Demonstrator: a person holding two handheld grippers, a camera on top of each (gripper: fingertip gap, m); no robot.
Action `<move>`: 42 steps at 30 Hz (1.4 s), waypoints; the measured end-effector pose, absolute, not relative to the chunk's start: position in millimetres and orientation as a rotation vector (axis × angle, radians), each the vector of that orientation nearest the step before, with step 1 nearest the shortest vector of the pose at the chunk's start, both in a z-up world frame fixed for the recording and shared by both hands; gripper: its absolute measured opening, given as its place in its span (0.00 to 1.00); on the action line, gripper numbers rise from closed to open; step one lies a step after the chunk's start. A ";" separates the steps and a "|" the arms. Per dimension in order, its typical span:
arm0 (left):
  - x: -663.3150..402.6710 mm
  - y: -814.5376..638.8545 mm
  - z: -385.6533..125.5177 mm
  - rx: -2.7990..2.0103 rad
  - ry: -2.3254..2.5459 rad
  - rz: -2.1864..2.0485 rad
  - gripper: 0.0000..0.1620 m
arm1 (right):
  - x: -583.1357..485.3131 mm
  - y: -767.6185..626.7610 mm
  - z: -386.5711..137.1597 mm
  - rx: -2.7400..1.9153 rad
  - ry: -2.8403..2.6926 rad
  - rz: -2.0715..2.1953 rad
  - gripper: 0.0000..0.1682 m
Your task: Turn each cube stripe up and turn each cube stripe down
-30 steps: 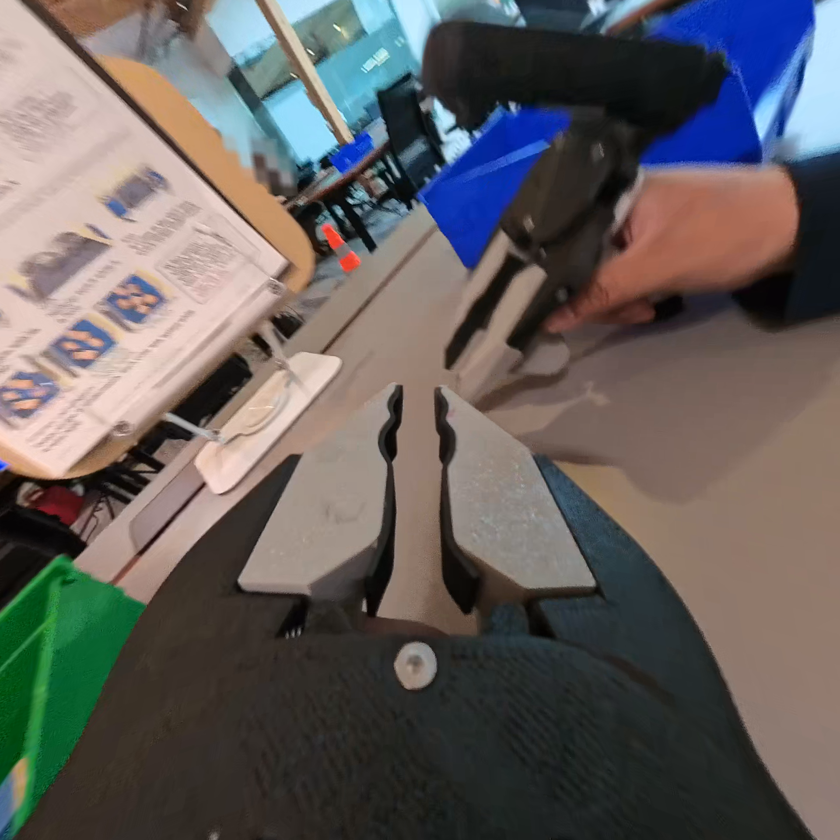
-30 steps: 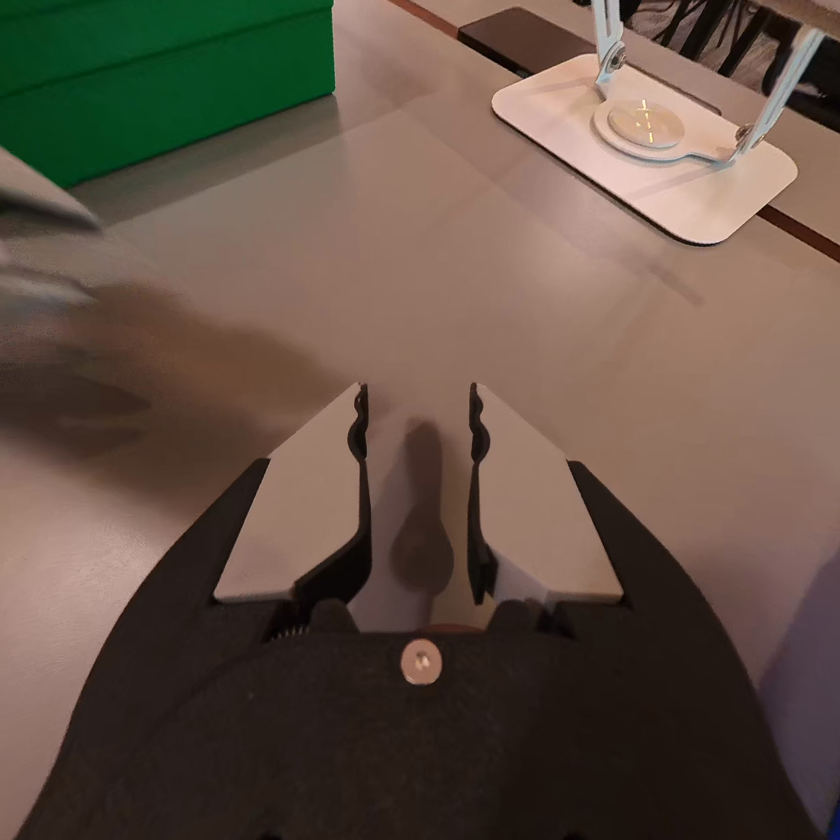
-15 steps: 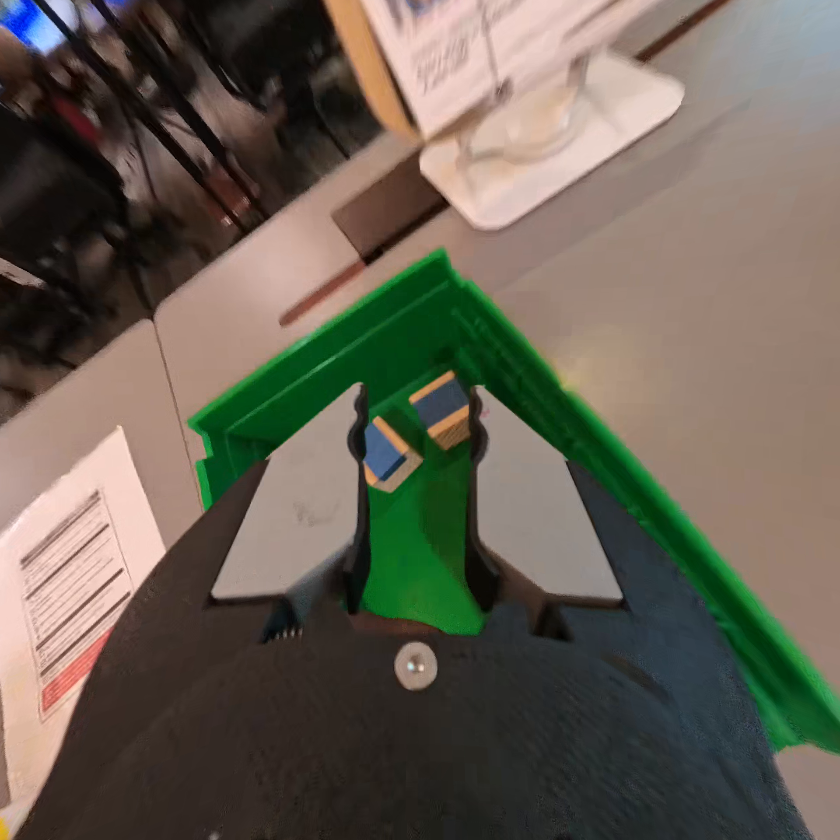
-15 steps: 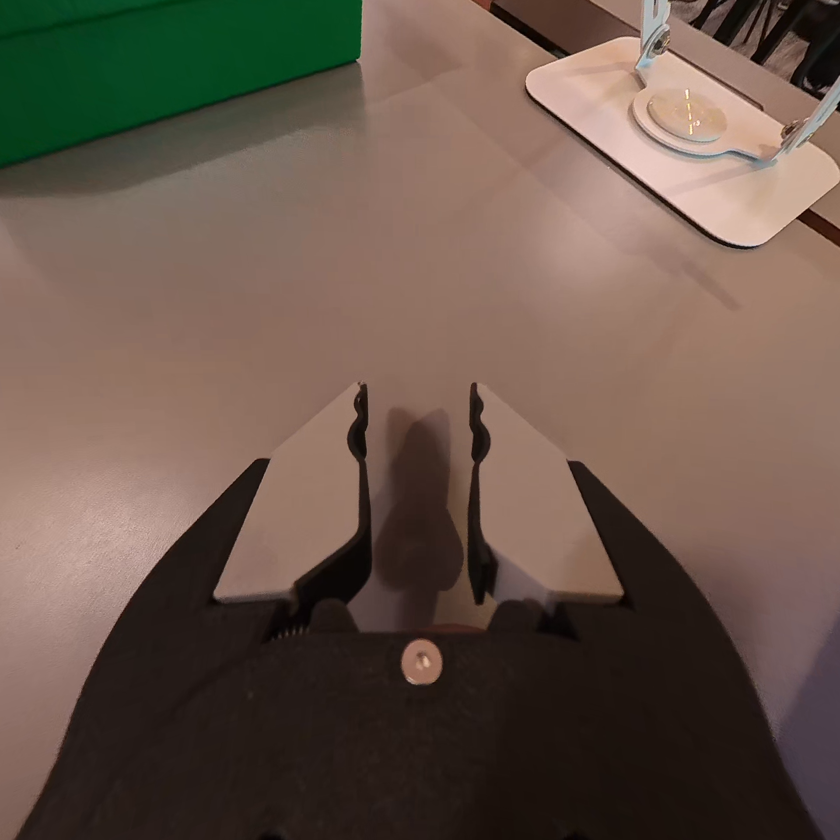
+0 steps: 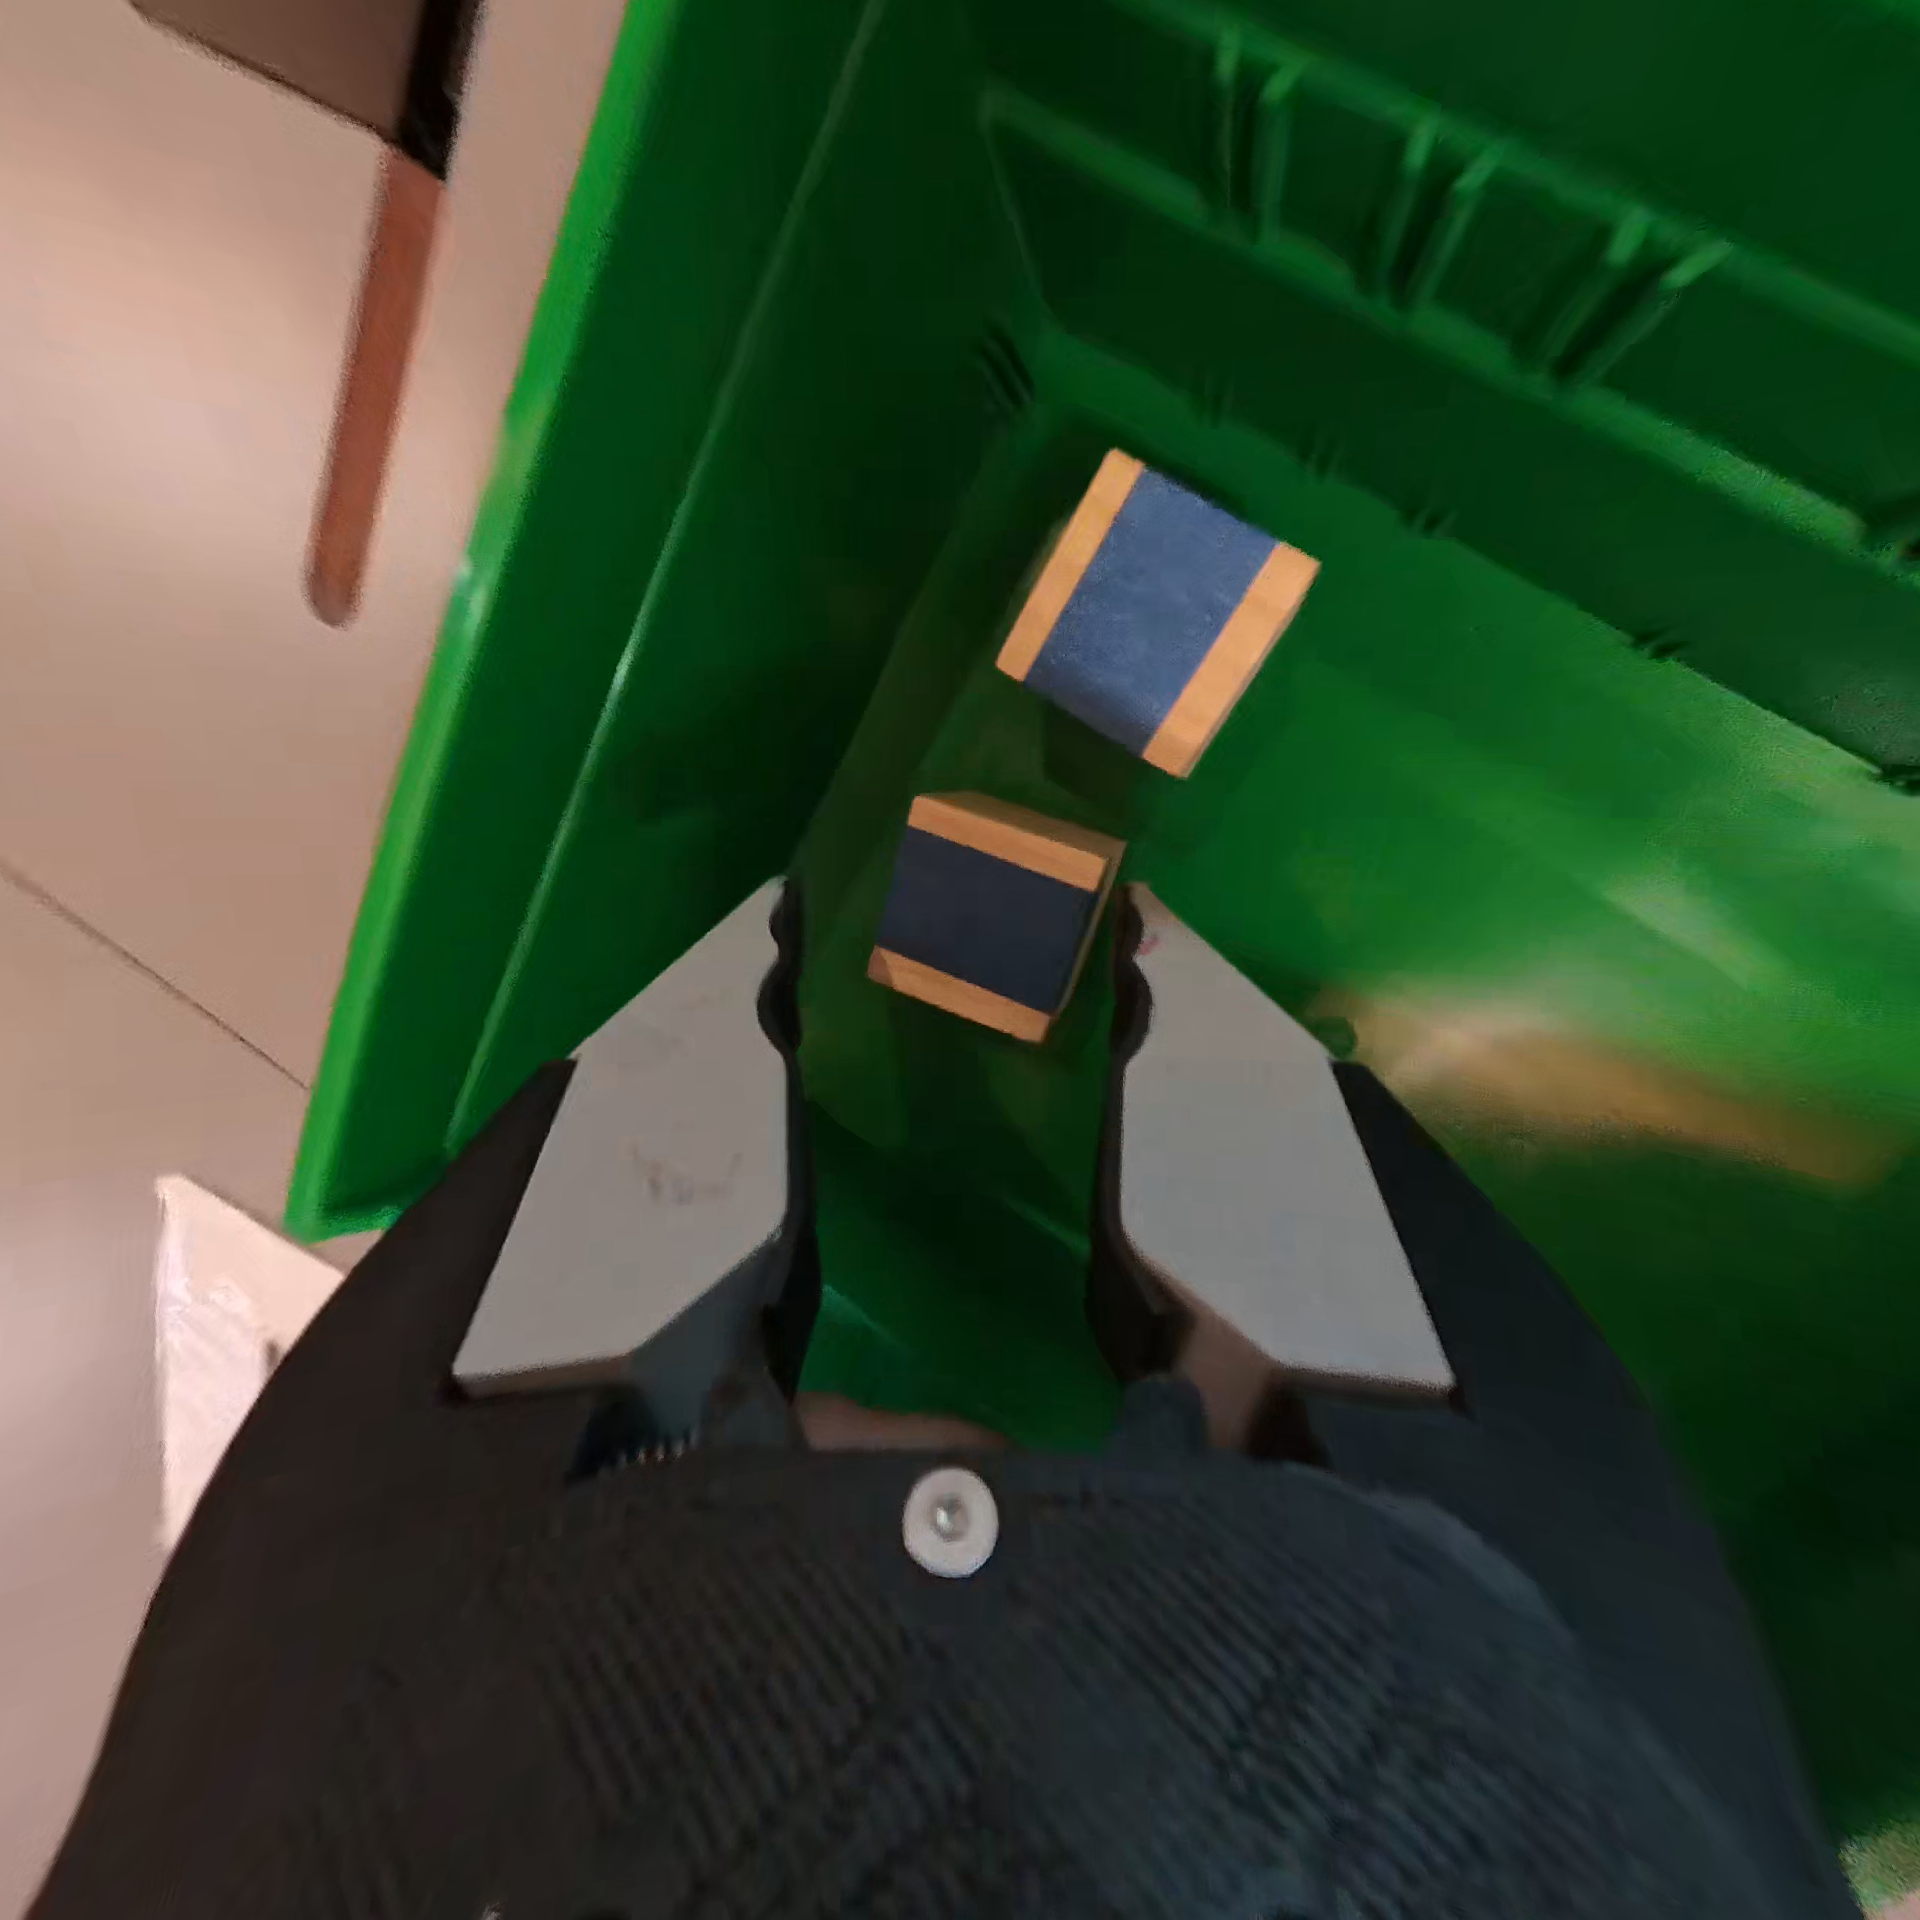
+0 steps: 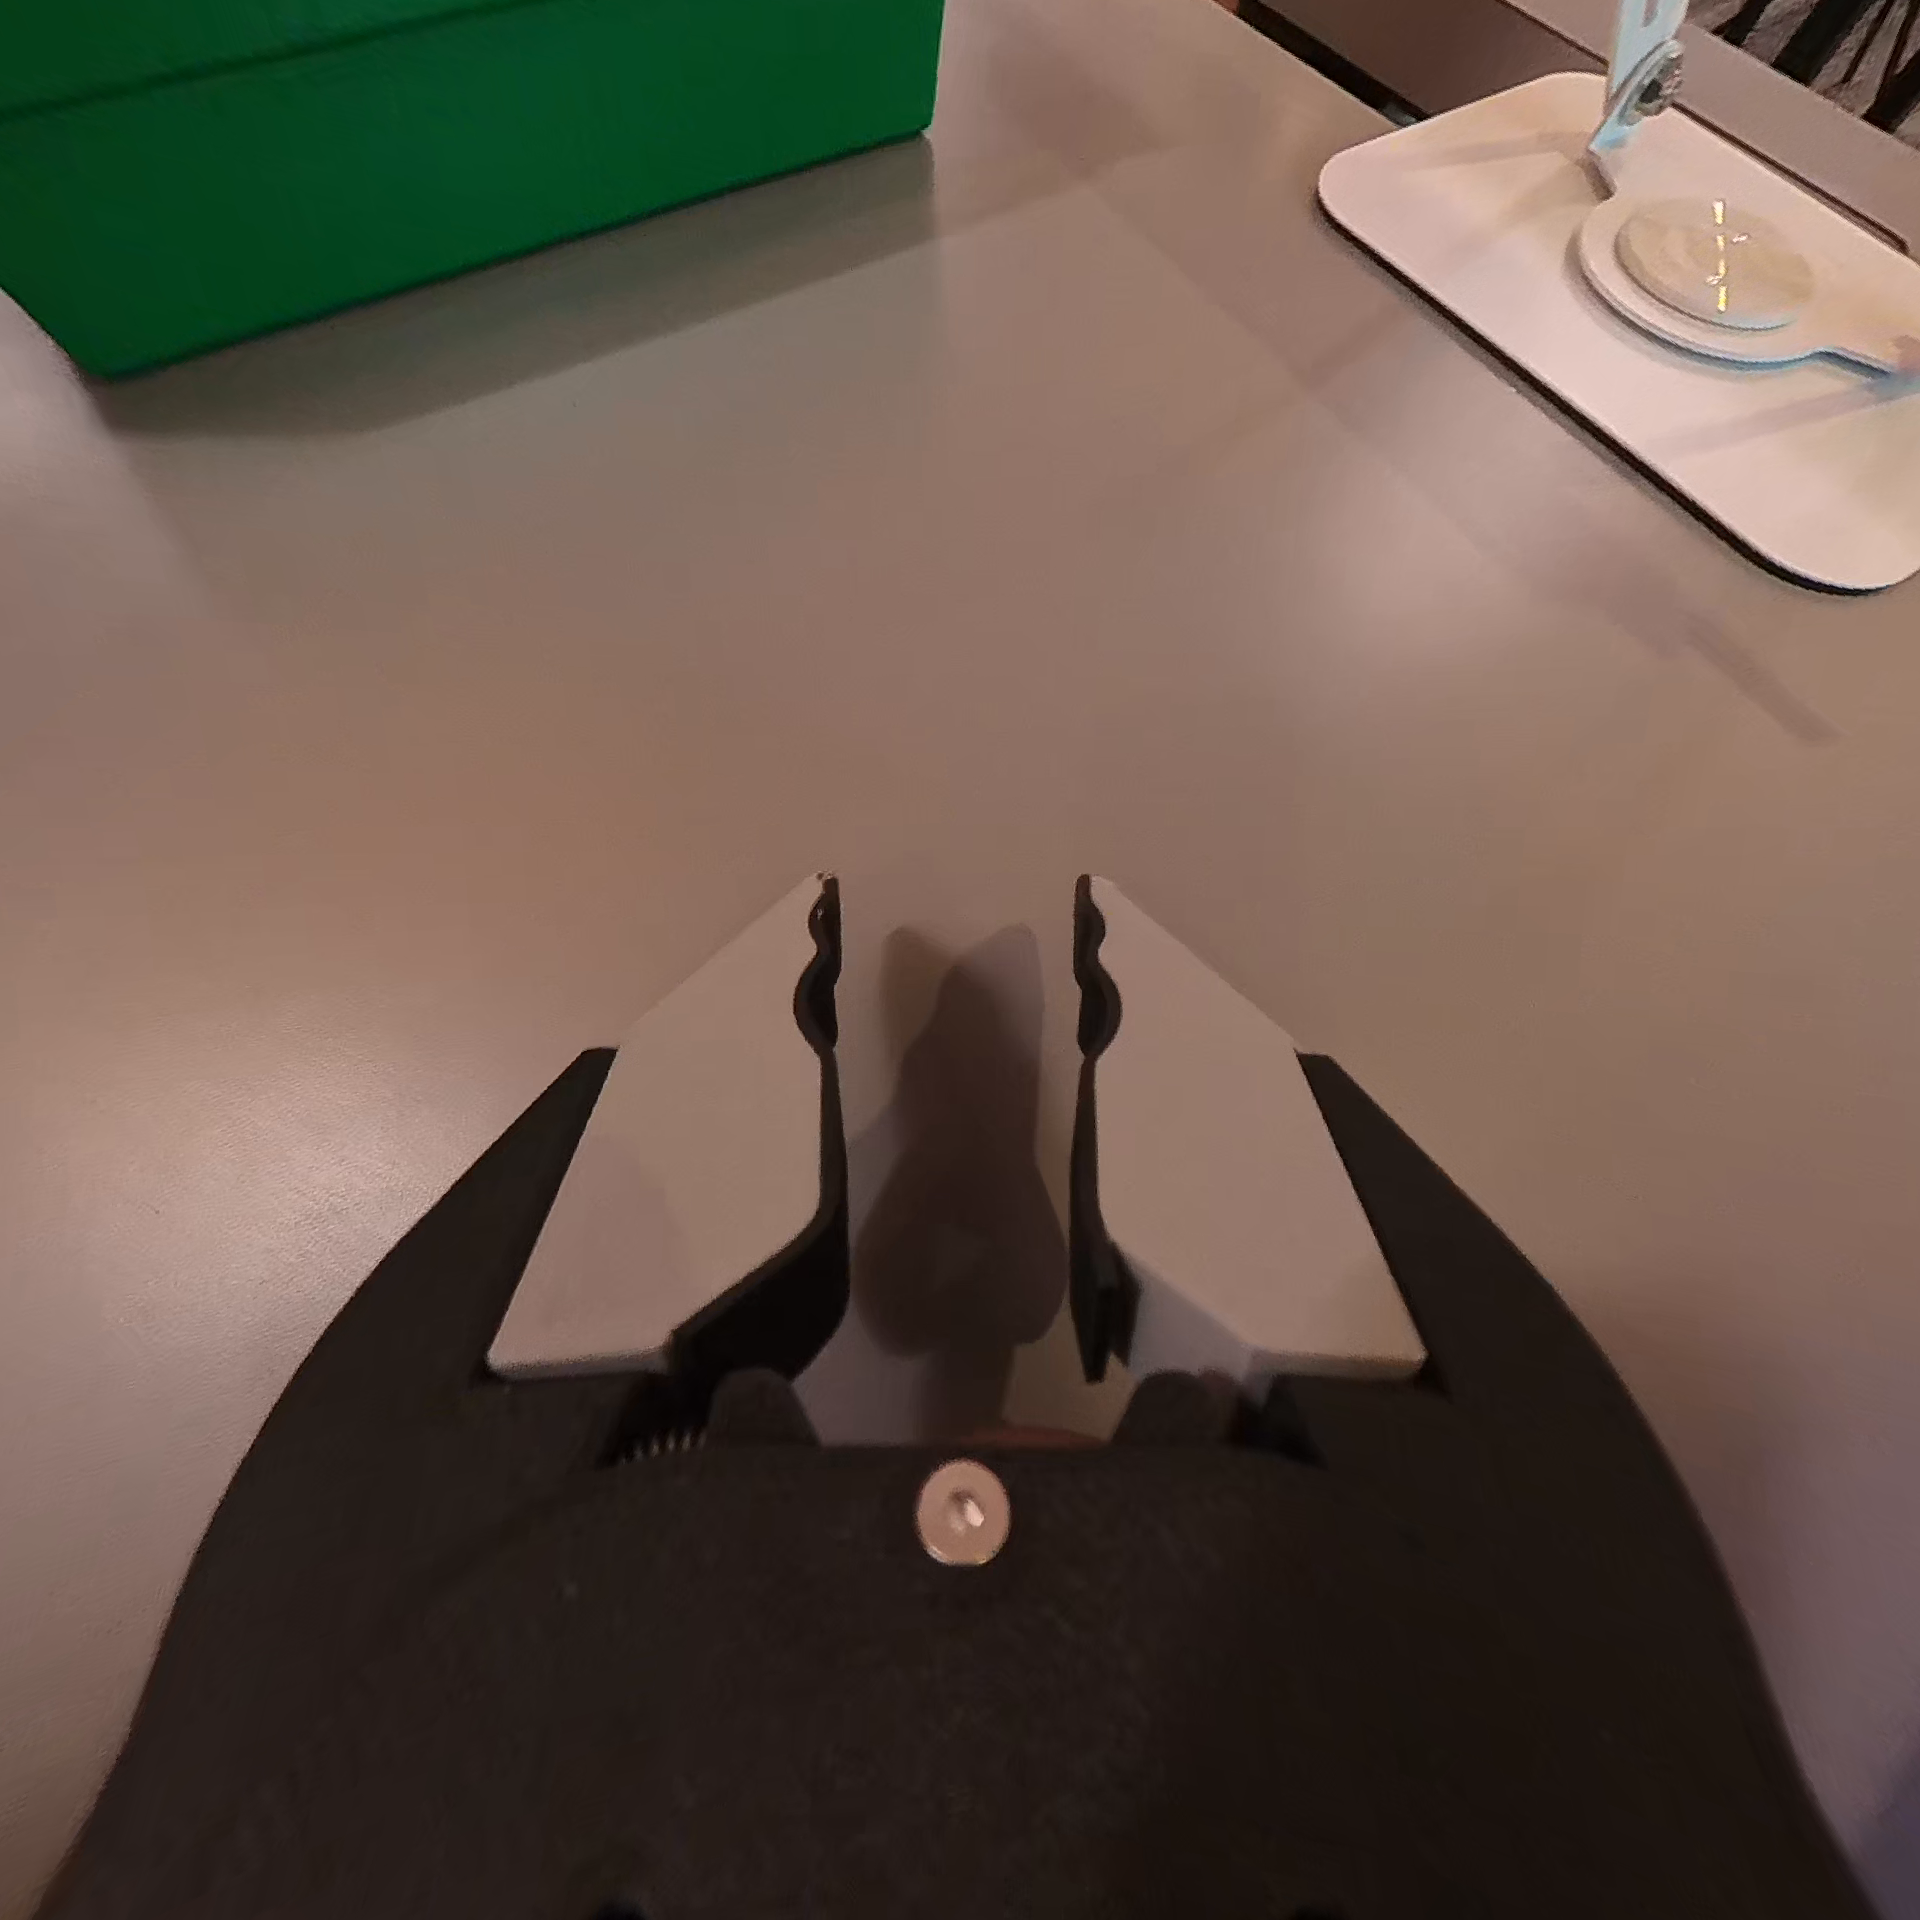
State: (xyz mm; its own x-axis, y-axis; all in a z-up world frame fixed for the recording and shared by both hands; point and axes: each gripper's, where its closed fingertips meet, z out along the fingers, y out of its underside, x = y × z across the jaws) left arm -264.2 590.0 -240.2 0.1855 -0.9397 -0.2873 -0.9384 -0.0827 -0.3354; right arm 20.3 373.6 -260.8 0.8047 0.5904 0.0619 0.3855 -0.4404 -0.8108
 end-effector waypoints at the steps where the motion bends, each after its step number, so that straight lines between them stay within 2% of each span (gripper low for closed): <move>1: -265.1 589.1 -246.5 -2.080 1.787 -0.012 0.38 | 19.1 373.0 -261.2 -2.087 -0.727 0.289 0.25; 2: -265.7 586.2 -252.7 -2.121 1.827 -0.022 0.39 | 18.0 372.4 -261.5 -2.088 -0.732 0.294 0.25; 6: -278.1 590.0 -272.9 -2.147 1.964 0.169 0.31 | 11.9 369.0 -260.1 -2.080 -0.750 0.320 0.25; 12: -271.3 587.6 -264.5 -2.012 1.904 0.276 0.30 | 12.1 367.8 -252.6 -2.048 -0.745 0.315 0.25; 15: -271.1 589.5 -226.7 -1.871 1.697 0.322 0.30 | 12.5 367.4 -243.8 -2.018 -0.723 0.339 0.24; 18: -261.4 574.6 -166.7 -1.693 1.468 0.319 0.29 | 8.1 364.1 -234.7 -1.985 -0.718 0.411 0.25; 21: -221.1 525.2 -108.8 -1.496 1.317 0.157 0.29 | -2.4 356.4 -219.4 -1.913 -0.717 0.566 0.26; 23: -180.2 473.4 -93.2 -1.374 1.333 0.005 0.30 | -8.3 350.1 -205.4 -1.844 -0.721 0.669 0.28; 27: -108.0 397.9 -102.3 -1.191 1.360 -0.082 0.29 | -11.8 337.2 -176.4 -1.712 -0.702 0.882 0.30; 32: -38.5 363.1 -126.9 -1.011 1.273 -0.229 0.29 | 5.7 335.7 -151.9 -1.624 -0.563 1.123 0.38; 37: -19.4 333.3 -126.1 -0.769 1.266 -0.237 0.29 | 8.5 327.4 -143.3 -1.603 -0.545 1.309 0.39; 42: -26.1 308.5 -133.4 -0.720 1.308 -0.431 0.29 | -16.7 304.1 -140.7 -1.564 -0.648 1.530 0.40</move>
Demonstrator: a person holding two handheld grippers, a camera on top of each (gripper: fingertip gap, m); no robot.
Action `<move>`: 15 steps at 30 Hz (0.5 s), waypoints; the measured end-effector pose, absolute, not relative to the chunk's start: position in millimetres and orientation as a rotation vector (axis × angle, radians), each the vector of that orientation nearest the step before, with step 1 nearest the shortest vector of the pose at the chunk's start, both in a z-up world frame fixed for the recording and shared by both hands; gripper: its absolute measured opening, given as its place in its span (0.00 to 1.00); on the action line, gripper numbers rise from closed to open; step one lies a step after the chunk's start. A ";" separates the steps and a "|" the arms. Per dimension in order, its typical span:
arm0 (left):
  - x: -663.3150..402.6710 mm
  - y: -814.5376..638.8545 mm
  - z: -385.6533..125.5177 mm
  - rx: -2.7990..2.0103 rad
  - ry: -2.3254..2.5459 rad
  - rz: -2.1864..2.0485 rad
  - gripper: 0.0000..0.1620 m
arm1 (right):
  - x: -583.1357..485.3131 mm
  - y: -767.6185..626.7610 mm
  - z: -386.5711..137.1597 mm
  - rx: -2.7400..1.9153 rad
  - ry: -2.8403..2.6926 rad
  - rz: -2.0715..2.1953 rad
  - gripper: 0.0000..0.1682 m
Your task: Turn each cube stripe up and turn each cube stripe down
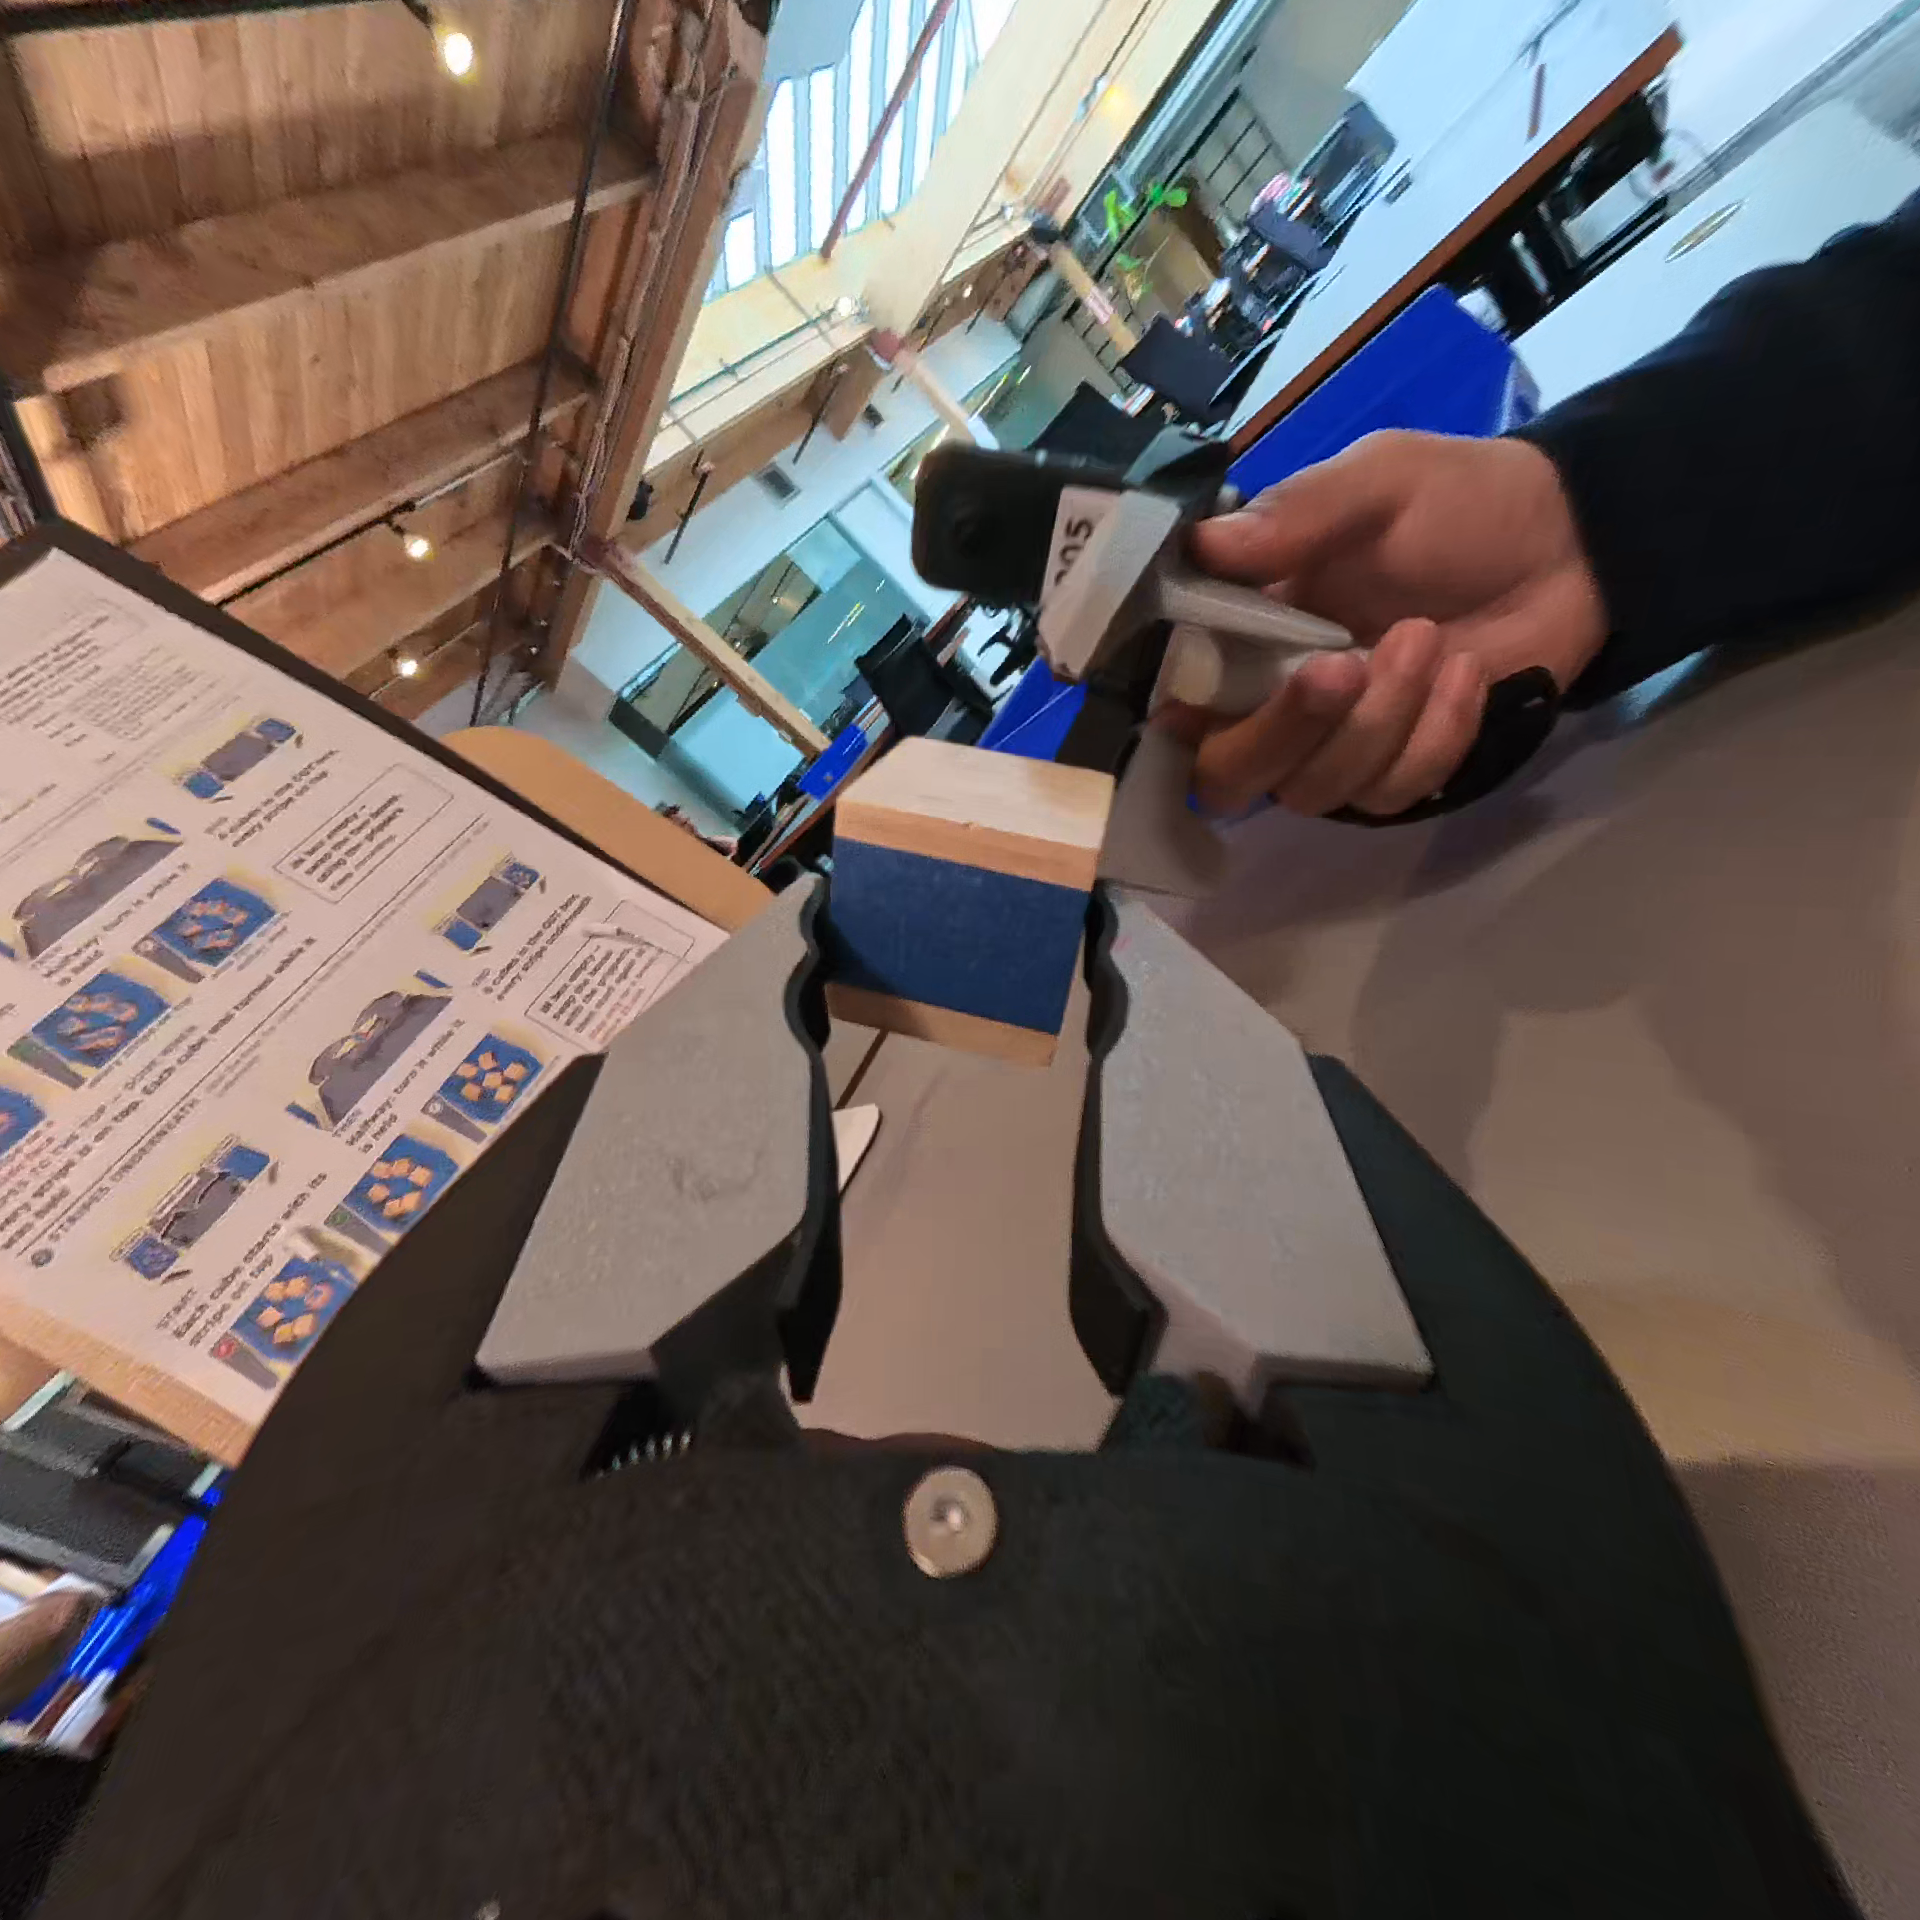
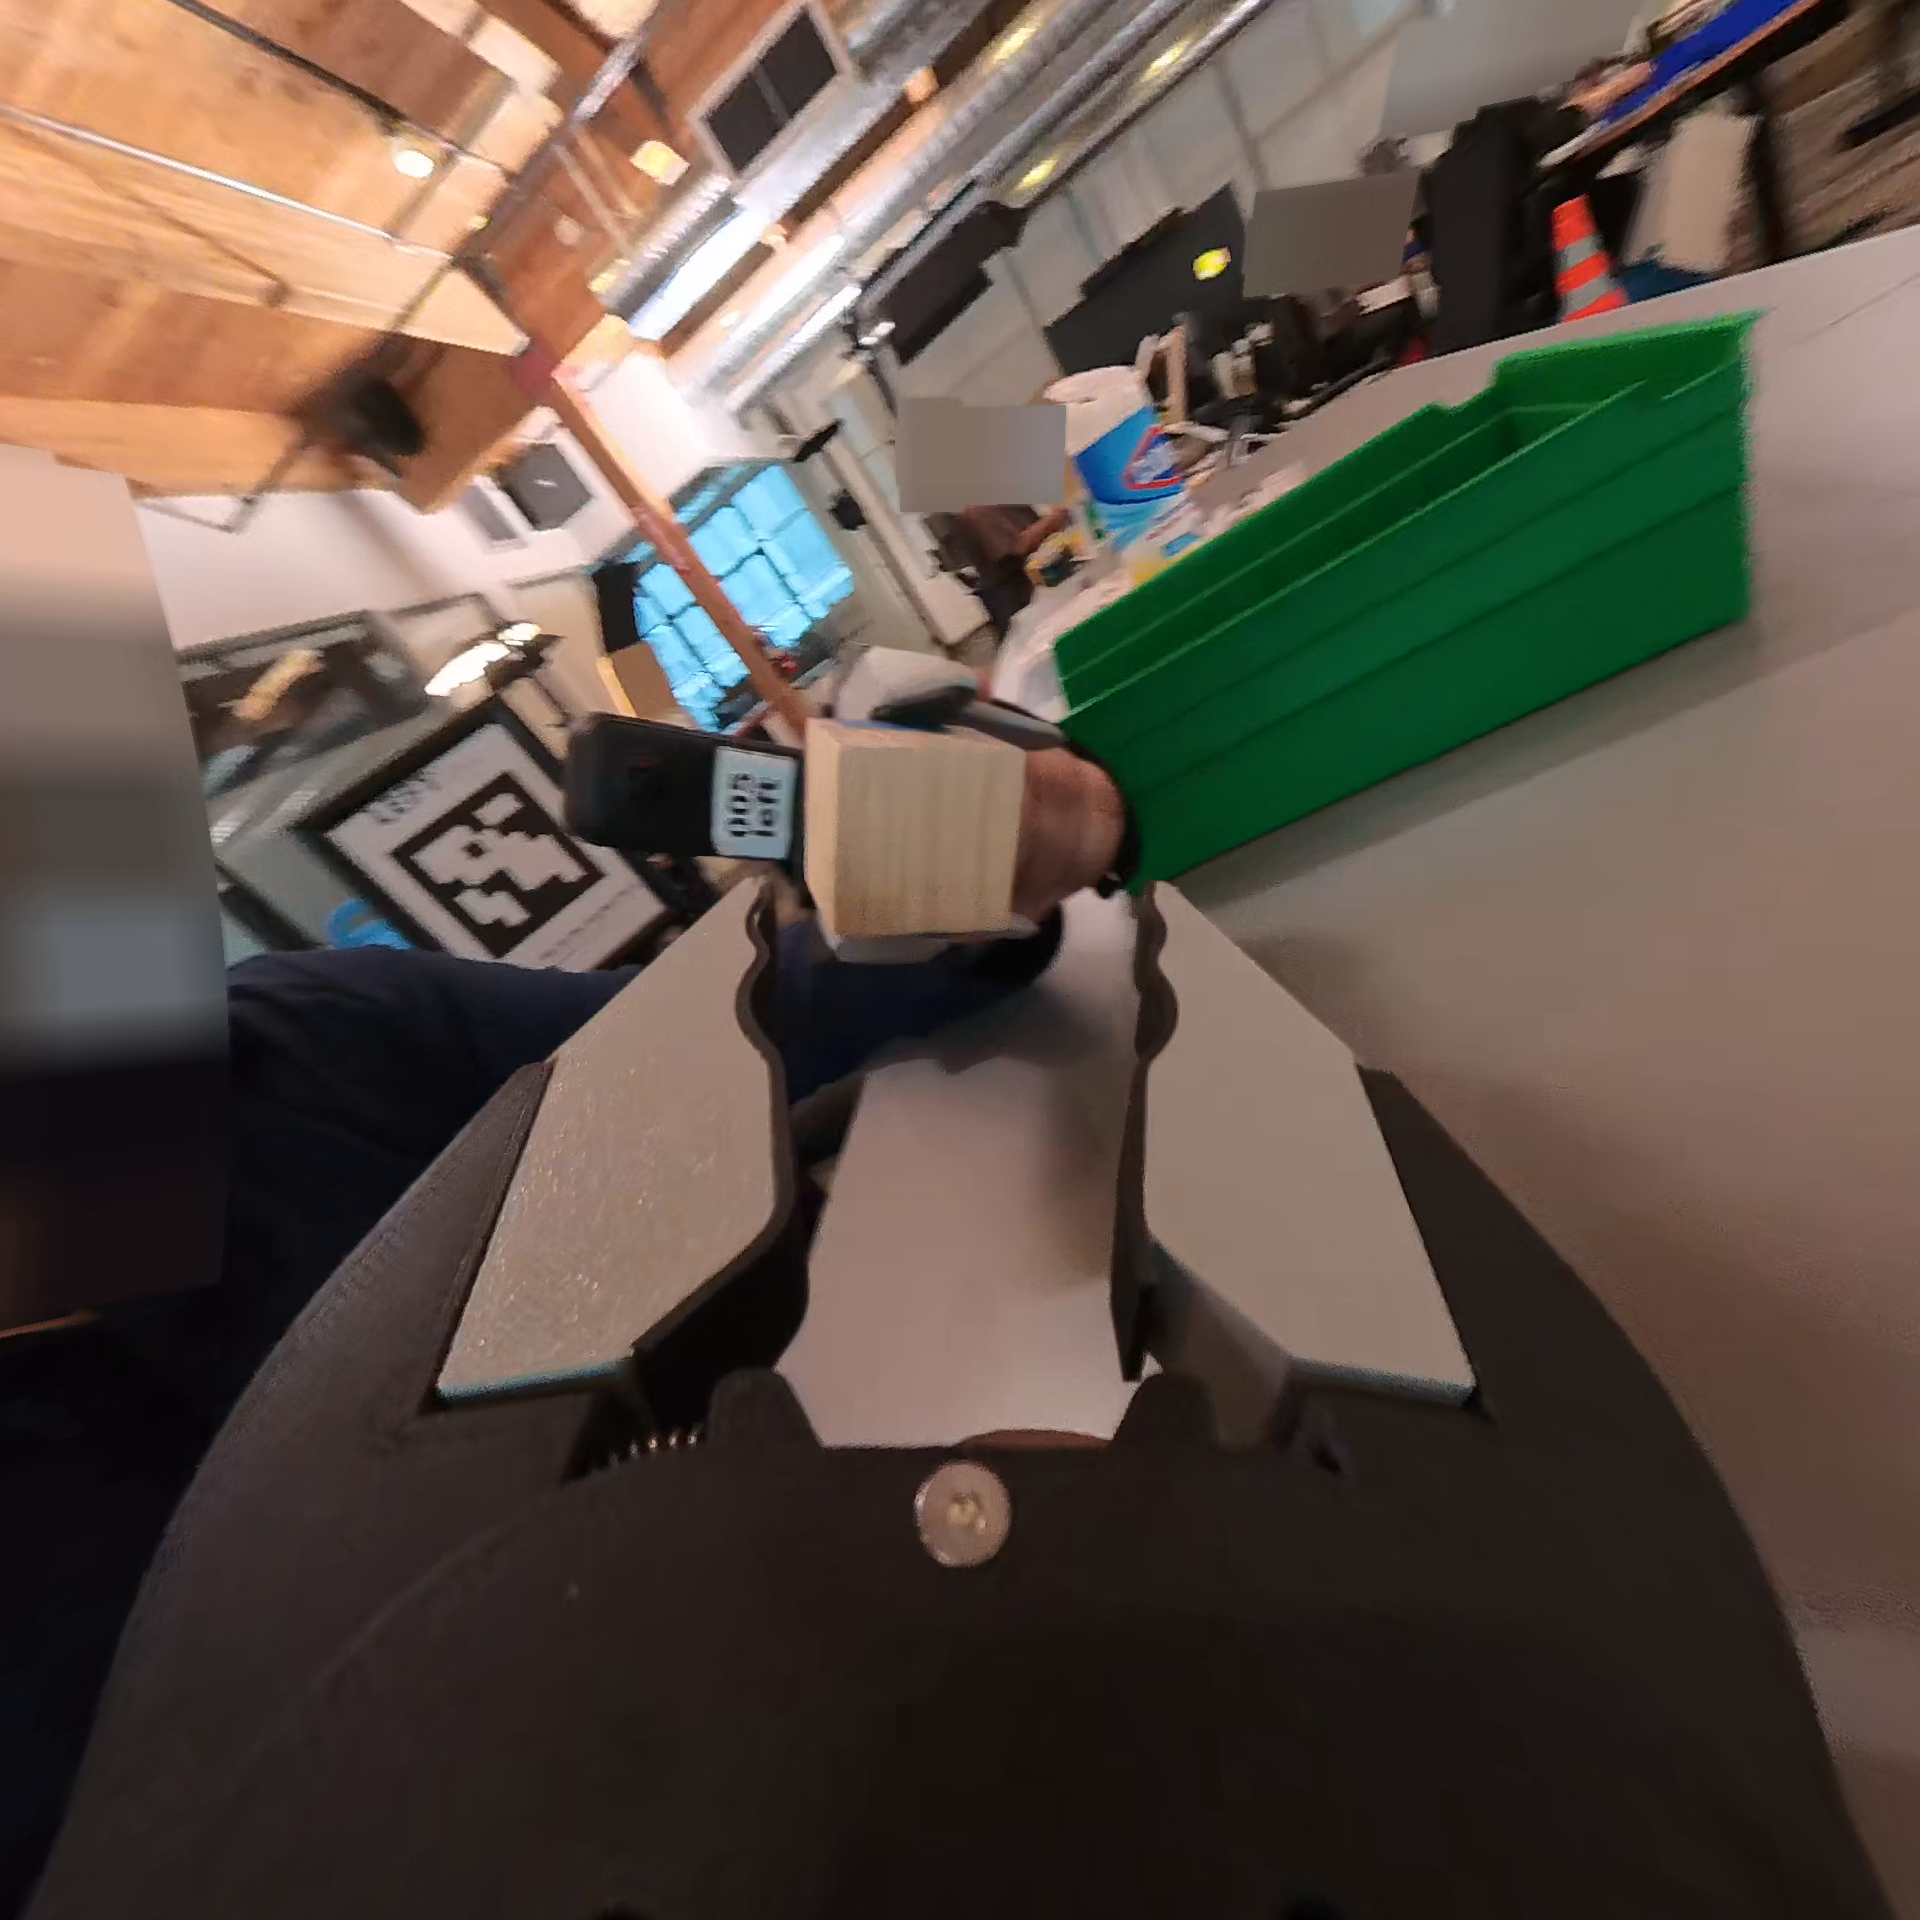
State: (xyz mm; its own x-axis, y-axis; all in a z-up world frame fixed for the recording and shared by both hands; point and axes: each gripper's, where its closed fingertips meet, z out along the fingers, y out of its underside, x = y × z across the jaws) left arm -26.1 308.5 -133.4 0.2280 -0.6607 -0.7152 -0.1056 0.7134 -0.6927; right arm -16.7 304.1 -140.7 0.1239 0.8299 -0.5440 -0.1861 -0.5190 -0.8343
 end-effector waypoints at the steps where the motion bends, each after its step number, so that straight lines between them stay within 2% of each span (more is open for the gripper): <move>1: -26.3 305.7 -133.4 -0.709 1.312 -0.440 0.29 | -21.3 299.6 -138.8 -1.548 -0.659 1.585 0.40; 6: -20.7 294.3 -135.7 -0.695 1.340 -0.479 0.29 | -38.1 289.4 -148.8 -1.573 -0.734 1.639 0.35; 9: -15.8 297.3 -143.4 -0.701 1.356 -0.401 0.29 | -41.2 287.5 -148.7 -1.559 -0.743 1.652 0.25; 15: -14.8 305.0 -151.0 -0.758 1.363 -0.399 0.29 | -39.2 294.8 -154.6 -1.600 -0.734 1.543 0.25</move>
